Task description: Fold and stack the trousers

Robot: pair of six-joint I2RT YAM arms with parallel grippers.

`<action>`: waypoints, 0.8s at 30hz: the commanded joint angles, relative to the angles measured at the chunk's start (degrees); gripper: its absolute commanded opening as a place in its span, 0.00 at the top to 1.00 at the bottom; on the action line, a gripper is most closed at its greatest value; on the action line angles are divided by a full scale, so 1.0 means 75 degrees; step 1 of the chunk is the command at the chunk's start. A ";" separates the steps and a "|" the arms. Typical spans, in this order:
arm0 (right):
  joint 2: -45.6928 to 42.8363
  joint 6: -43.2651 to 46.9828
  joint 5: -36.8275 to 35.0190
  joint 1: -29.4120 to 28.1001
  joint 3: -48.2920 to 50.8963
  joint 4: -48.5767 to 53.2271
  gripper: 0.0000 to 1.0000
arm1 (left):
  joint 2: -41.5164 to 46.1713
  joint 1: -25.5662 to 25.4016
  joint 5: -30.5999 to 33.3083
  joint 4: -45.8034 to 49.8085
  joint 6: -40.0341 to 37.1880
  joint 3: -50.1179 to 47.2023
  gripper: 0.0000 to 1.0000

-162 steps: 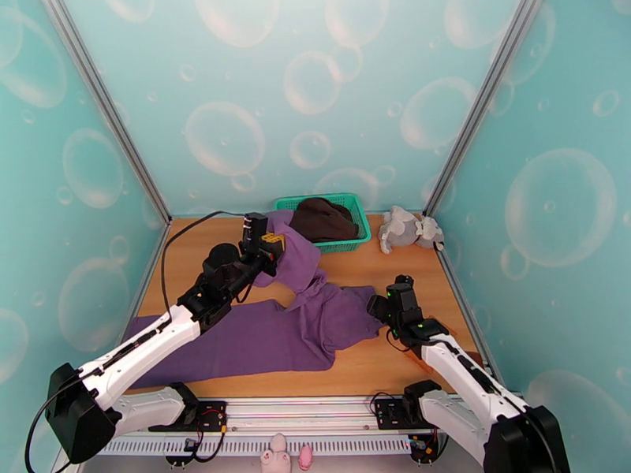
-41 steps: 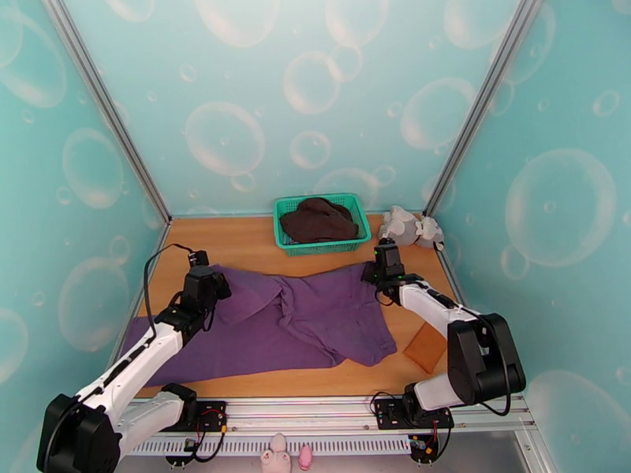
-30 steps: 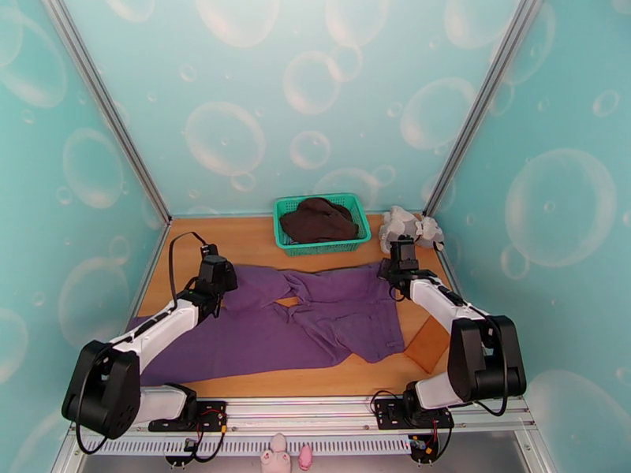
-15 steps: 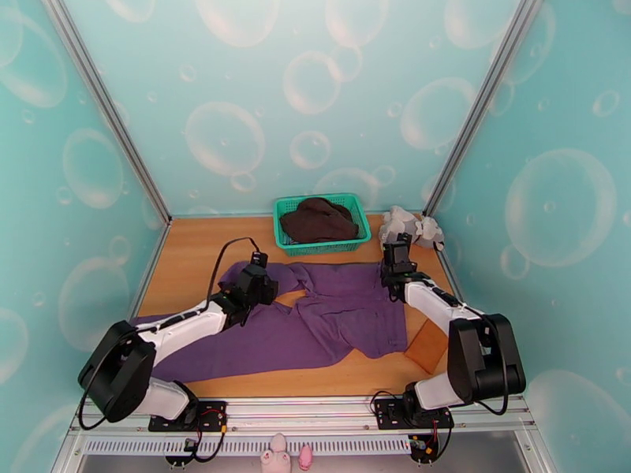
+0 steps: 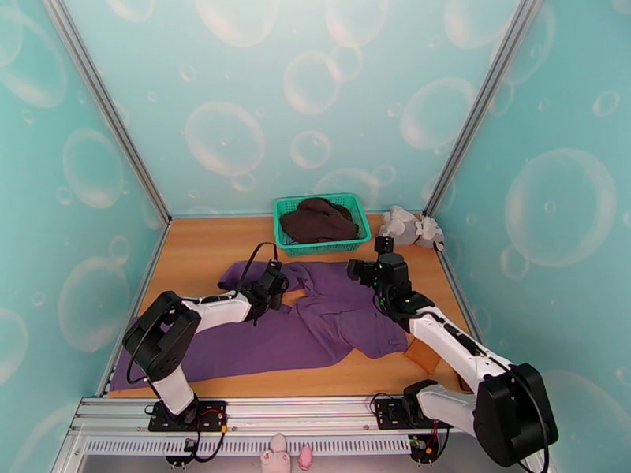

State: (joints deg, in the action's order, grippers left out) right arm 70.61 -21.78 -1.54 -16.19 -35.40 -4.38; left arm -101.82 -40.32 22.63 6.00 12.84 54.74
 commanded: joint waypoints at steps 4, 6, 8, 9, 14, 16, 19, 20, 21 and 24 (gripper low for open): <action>0.1788 -0.0926 0.1931 0.0061 0.0299 -0.1345 0.12 | -0.0568 -0.0241 0.0390 0.0314 -0.0093 0.0672 0.54; 0.1989 -0.0869 0.1919 0.0044 0.0290 -0.1419 0.12 | -0.0597 -0.0374 0.0303 0.0301 -0.0159 0.0759 0.53; 0.2046 -0.0765 0.1672 0.0102 0.0296 -0.1320 0.12 | -0.0708 -0.0449 0.0322 0.0346 -0.0148 0.0893 0.53; 0.2058 -0.0744 0.1637 0.0166 0.0325 -0.1271 0.12 | -0.0796 -0.0458 0.0311 0.0368 -0.0147 0.0955 0.53; 0.2044 -0.0886 0.1791 0.0386 0.0561 -0.1413 0.12 | -0.1164 -0.0528 0.0386 0.0693 0.0002 0.1124 0.55; 0.2192 -0.0918 0.1780 0.0451 0.0470 -0.1284 0.12 | -0.1224 -0.0554 0.0484 0.0751 0.0105 0.1036 0.55; 0.2415 -0.0969 0.1901 0.0551 0.0393 -0.1203 0.11 | -0.1342 -0.0538 0.0747 0.0851 0.0215 0.0940 0.61; 0.2445 -0.0970 0.1916 0.0590 0.0395 -0.1181 0.11 | -0.1368 -0.0536 0.0803 0.0873 0.0255 0.0920 0.69; 0.2432 -0.0961 0.1905 0.0626 0.0416 -0.1185 0.11 | -0.1373 -0.0525 0.0851 0.0876 0.0311 0.0905 0.78; 0.2307 -0.0941 0.1841 0.0704 0.0482 -0.1219 0.11 | -0.1268 -0.0502 0.0885 0.0899 0.0437 0.0870 0.92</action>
State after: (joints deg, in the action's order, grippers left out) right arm 87.74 -27.46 12.21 -11.66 -32.25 -14.35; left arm -110.76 -44.23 27.46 10.52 14.92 62.11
